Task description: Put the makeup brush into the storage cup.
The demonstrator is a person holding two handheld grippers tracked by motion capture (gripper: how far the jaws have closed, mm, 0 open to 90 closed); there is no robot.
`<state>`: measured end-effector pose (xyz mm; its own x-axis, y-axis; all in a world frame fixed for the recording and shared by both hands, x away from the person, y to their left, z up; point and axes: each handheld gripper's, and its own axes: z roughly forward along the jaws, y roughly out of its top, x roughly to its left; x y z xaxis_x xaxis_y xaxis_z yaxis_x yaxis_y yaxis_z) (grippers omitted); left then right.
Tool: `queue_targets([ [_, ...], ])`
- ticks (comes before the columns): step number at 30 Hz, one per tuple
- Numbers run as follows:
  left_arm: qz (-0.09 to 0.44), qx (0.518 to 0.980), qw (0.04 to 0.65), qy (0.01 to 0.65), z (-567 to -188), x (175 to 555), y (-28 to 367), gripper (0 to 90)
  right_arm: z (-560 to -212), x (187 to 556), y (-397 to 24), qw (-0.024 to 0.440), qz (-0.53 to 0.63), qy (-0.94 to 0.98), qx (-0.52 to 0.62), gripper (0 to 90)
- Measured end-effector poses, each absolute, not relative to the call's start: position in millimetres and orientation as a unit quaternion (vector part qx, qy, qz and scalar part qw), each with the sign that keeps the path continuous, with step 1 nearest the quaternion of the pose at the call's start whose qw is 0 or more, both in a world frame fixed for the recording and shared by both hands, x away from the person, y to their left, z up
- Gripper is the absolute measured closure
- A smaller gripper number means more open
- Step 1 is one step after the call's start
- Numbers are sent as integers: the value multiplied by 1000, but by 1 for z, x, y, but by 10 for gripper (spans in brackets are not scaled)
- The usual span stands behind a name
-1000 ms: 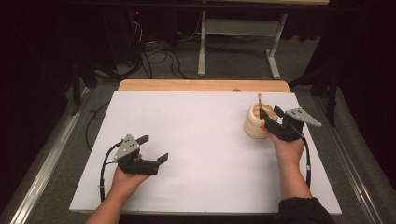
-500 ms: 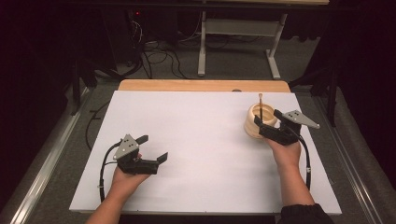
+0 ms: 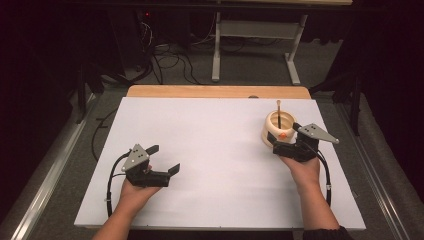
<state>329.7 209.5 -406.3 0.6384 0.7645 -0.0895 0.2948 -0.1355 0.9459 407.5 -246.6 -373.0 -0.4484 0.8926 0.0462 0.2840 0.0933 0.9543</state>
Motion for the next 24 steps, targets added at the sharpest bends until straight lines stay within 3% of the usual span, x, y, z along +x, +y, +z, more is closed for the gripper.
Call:
queue_targets([
  [16, 212, 724, 545, 365, -405, 323, 209, 0, -375, 353, -251, 311, 514, 688, 408, 11],
  [24, 211, 724, 551, 357, -402, 308, 210, 0, -387, 334, -249, 290, 511, 698, 409, 12],
])
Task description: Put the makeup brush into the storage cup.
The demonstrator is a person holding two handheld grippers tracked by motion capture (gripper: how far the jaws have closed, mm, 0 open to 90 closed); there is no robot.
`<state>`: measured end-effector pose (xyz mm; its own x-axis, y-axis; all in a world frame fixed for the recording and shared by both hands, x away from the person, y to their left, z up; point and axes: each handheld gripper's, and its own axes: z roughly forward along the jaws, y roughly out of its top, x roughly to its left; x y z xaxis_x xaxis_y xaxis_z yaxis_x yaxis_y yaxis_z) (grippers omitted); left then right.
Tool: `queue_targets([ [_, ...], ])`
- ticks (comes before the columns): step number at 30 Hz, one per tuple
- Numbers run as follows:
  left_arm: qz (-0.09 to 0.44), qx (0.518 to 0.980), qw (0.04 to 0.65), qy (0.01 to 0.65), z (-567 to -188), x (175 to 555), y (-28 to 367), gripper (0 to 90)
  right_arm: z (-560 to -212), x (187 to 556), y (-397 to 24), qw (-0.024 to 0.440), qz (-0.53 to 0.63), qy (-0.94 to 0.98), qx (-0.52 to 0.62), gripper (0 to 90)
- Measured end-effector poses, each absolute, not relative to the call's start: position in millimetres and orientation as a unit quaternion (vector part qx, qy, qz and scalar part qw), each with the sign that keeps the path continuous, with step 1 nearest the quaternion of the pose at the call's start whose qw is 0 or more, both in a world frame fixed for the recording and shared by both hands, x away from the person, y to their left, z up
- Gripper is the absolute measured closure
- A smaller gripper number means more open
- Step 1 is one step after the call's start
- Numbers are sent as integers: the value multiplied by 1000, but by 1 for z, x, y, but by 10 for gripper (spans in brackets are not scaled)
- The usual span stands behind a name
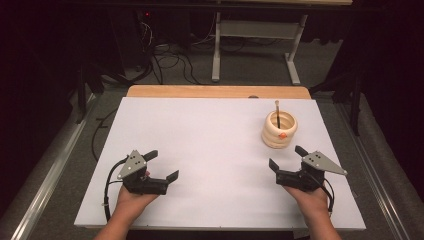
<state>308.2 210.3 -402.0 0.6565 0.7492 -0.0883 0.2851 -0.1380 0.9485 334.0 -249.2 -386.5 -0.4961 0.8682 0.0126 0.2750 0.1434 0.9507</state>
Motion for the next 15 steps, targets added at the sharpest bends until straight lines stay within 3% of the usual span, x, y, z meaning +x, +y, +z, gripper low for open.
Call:
queue_targets([
  [15, 213, 723, 548, 364, -403, 307, 210, 0, -394, 323, -249, 283, 509, 707, 402, 11],
])
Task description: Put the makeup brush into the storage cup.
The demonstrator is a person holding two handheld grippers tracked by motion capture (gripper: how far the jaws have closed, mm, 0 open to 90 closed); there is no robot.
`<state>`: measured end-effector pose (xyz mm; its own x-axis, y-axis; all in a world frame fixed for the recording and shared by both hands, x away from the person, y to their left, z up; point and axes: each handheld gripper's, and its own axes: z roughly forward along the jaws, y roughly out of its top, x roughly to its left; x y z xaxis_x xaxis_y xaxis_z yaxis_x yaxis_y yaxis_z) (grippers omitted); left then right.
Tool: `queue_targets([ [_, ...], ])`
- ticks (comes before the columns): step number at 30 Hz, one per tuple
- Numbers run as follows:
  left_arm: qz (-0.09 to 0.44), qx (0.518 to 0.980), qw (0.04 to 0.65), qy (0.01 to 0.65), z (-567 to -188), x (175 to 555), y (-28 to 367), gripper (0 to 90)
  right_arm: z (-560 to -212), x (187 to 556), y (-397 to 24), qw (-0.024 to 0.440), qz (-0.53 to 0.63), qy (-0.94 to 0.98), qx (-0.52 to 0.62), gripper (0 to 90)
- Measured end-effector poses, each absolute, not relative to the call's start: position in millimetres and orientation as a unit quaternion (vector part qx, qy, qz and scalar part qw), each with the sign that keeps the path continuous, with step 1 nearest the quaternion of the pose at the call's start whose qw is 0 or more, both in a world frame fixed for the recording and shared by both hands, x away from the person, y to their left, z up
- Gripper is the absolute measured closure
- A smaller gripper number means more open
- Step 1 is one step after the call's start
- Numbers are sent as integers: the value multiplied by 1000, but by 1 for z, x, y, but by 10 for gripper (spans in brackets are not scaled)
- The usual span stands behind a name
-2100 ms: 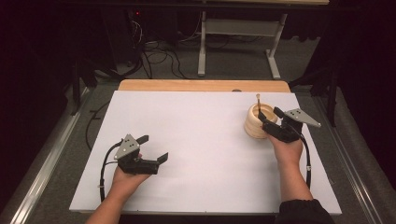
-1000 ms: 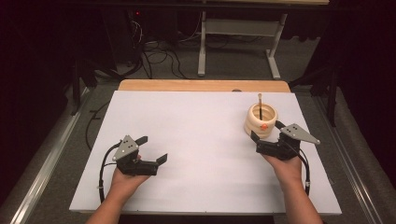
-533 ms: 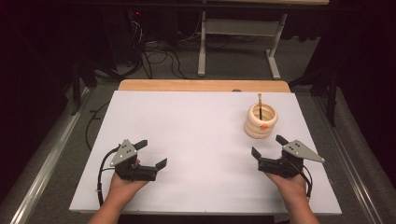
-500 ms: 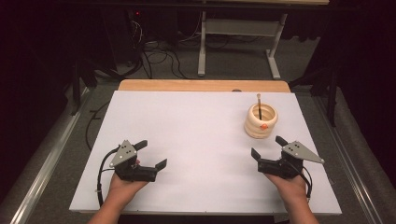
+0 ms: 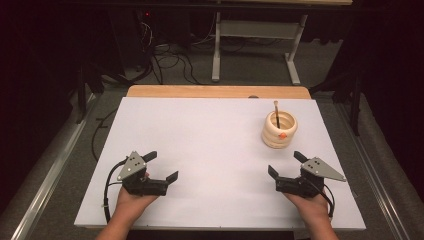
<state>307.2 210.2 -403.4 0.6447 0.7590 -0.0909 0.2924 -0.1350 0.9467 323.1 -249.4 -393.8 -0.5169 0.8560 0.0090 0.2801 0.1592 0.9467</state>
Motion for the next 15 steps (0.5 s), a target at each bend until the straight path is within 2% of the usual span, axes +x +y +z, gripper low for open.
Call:
queue_targets([
  [15, 214, 722, 549, 362, -403, 307, 210, 0, -393, 322, -247, 284, 509, 708, 399, 11],
])
